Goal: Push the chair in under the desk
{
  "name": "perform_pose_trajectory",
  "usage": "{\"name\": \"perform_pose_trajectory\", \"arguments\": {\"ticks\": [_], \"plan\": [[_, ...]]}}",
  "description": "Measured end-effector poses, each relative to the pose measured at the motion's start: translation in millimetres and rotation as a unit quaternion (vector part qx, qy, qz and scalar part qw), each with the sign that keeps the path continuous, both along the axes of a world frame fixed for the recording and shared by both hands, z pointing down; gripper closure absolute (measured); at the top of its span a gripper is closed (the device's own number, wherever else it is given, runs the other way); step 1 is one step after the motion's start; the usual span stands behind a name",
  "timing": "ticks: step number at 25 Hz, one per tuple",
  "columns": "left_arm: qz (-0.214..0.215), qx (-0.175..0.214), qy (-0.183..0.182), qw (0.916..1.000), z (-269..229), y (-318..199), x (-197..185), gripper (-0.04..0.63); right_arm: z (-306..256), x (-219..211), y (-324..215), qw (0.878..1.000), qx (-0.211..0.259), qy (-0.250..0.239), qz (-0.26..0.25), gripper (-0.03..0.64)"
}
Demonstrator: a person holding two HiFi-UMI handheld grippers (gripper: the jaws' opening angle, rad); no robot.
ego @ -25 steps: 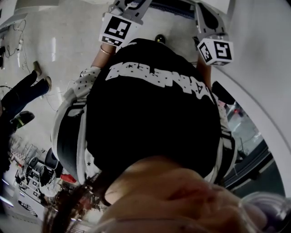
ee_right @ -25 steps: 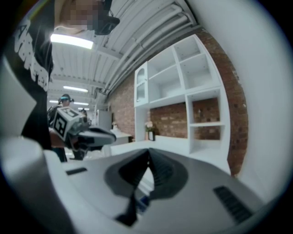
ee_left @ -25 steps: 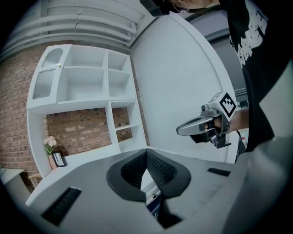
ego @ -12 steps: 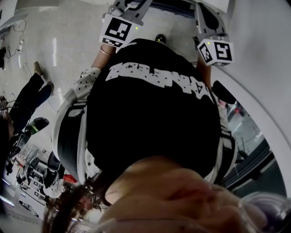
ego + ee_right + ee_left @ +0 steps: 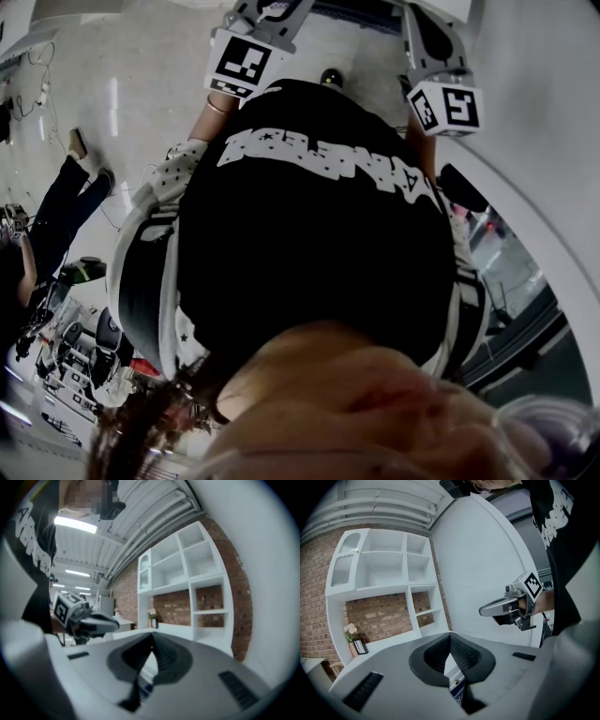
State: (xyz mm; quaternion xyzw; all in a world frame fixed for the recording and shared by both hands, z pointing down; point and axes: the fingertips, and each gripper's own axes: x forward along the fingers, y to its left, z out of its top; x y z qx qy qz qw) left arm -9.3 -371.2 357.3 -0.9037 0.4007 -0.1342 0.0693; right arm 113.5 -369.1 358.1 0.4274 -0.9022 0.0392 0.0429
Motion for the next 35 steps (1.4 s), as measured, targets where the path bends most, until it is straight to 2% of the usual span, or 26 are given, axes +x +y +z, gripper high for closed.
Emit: {"name": "perform_pose_trajectory", "arguments": {"ticks": [20,26,35], "plan": [[0.0,0.0,0.006,1.0,-2.3,0.1,1.4,0.56,-4.5,-2.5,2.6,1.0,0.004,-0.006,-0.007,0.586],[-0.001,0.0,0.005,1.0,-1.7,-0.3,0.3,0.56,-4.7,-3.3,2.7,1.0,0.012,0.013,-0.005,0.586],[-0.003,0.001,0.004,1.0,-1.5,-0.4,-0.1,0.56,-4.6,-4.6,2.8,1.0,0.013,0.018,-0.008,0.586]]}}
